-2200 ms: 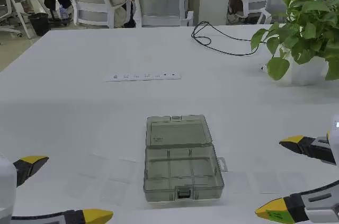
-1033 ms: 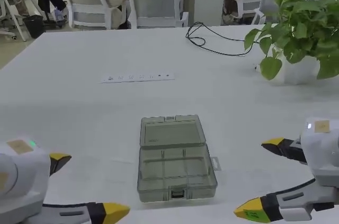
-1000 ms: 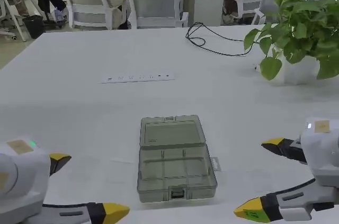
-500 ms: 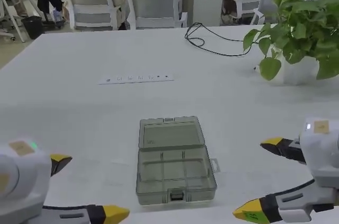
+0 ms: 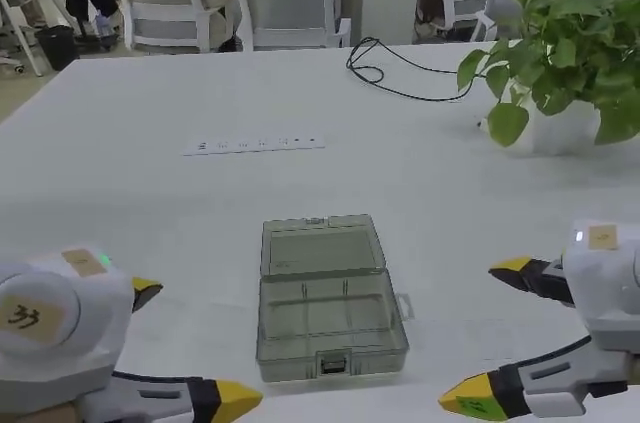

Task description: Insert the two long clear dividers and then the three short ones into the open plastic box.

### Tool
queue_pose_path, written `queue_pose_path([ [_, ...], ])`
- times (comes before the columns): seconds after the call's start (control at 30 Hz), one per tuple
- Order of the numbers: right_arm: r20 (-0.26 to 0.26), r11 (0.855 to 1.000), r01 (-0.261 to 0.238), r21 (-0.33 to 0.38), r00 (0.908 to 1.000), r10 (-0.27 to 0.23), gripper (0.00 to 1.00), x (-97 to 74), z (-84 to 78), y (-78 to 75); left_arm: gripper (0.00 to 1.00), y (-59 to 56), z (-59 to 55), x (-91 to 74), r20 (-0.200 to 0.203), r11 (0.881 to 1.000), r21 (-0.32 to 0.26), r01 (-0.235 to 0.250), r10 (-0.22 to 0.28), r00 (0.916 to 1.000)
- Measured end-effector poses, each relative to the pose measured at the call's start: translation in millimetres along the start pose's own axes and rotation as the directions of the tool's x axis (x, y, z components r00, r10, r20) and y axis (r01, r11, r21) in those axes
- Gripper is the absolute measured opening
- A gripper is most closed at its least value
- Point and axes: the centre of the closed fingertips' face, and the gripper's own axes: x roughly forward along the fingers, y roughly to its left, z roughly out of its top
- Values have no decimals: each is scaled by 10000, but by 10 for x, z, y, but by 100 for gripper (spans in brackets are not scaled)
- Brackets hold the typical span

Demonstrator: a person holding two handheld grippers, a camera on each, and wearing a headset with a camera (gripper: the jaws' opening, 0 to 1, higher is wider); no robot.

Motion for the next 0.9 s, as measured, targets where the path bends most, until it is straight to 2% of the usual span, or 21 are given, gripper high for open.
queue_pose_path([
  [0.3,33,10000,18,62,10000,-19,100,-3,-4,2,94,-5,-46,1,-113,10000,-52,72,-72,9999],
  [0.4,53,10000,54,30,10000,-54,100,3,0,5,87,29,-43,-11,-71,9996,-268,133,-135,9999],
  [0.47,172,9999,117,12,9998,-117,100,0,28,3,84,69,-54,-16,-180,9991,-418,86,-93,9998],
  [0.57,225,9999,132,21,9997,-132,100,-8,54,10,78,160,-20,-34,56,9984,-544,-176,179,9998],
  [0.63,243,9999,155,21,9996,-156,100,-12,62,12,76,204,-23,-31,16,9974,-679,-247,248,9997],
  [0.73,234,9998,173,42,9996,-174,99,-13,61,16,69,311,-116,-9,-497,9955,-746,-589,553,9972],
  [0.9,281,9997,217,89,9994,-219,99,-6,81,20,61,447,-208,16,-688,9879,-1272,-892,809,9943],
])
